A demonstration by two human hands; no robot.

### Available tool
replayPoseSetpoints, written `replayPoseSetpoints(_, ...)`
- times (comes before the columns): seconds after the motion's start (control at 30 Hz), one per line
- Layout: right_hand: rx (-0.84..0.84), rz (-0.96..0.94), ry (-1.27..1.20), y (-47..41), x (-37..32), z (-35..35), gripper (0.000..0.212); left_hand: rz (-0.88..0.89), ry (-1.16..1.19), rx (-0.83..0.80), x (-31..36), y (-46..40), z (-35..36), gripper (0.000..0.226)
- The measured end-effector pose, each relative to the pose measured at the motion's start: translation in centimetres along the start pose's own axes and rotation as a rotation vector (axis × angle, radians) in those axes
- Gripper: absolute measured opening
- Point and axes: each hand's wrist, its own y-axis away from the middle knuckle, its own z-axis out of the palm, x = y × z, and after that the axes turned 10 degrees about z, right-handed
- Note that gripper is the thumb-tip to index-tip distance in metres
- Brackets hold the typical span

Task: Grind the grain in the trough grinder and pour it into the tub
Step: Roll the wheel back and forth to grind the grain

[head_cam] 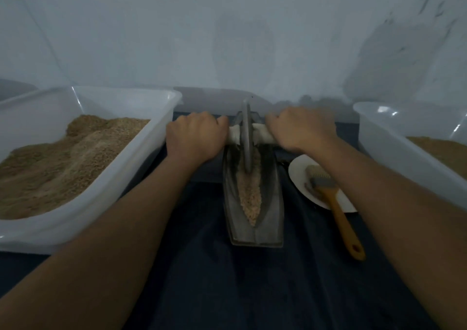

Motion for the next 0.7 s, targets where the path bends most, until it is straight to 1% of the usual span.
replayPoseSetpoints(0.03,-0.043,-0.003,-0.024,-0.6,0.1,-0.1,0.028,-0.01,-0.001,-0.005,-0.1,-0.5,0.4,0.021)
replayPoseSetpoints(0.1,-0.032,-0.037,0.022,-0.7,0.2,-0.2,0.027,-0.028,0.002,-0.008,0.1,-0.6,0.3,0.024)
replayPoseSetpoints(0.13,0.011,-0.055,0.069,-0.4,0.2,-0.2,0.025,-0.028,0.005,-0.012,0.3,-0.2,0.0,0.024)
replayPoseSetpoints(0.2,0.118,-0.092,0.1,0.7,-0.1,-0.2,0.023,0.0,-0.017,0.009,0.7,1.1,-0.8,0.017)
replayPoseSetpoints(0.27,0.178,-0.073,0.082,2.4,-0.2,-0.4,0.022,0.022,-0.035,0.028,1.1,2.6,-1.8,0.008)
replayPoseSetpoints(0.33,0.25,-0.082,0.047,4.7,-0.3,-0.3,0.024,0.052,-0.035,0.041,1.5,4.4,-2.8,0.013)
replayPoseSetpoints(0.4,0.361,-0.113,0.021,7.3,-0.5,0.2,0.017,0.088,-0.012,0.066,2.0,6.1,-4.1,0.016)
replayPoseSetpoints(0.43,0.395,-0.092,-0.028,8.4,-0.5,0.2,0.019,0.092,-0.003,0.071,2.1,6.8,-4.9,0.02)
replayPoseSetpoints(0.5,0.46,0.001,-0.168,10.2,-0.6,0.1,0.032,0.051,0.014,0.086,2.4,8.0,-6.2,0.05)
replayPoseSetpoints(0.53,0.519,0.018,-0.216,10.8,-0.7,0.0,0.035,0.018,0.031,0.09,2.6,8.6,-6.5,0.057)
replayPoseSetpoints(0.57,0.582,0.01,-0.231,11.3,-0.9,0.0,0.037,-0.02,0.054,0.117,2.7,9.1,-6.6,0.055)
replayPoseSetpoints(0.6,0.629,-0.004,-0.241,11.7,-1.0,0.0,0.037,-0.055,0.065,0.145,2.8,9.4,-6.5,0.049)
replayPoseSetpoints(0.63,0.652,-0.016,-0.254,12.0,-1.0,0.2,0.037,-0.079,0.071,0.155,2.8,9.5,-6.4,0.042)
replayPoseSetpoints(0.7,0.651,-0.01,-0.28,11.8,-0.9,0.5,0.038,-0.073,0.069,0.174,2.5,8.9,-5.9,0.036)
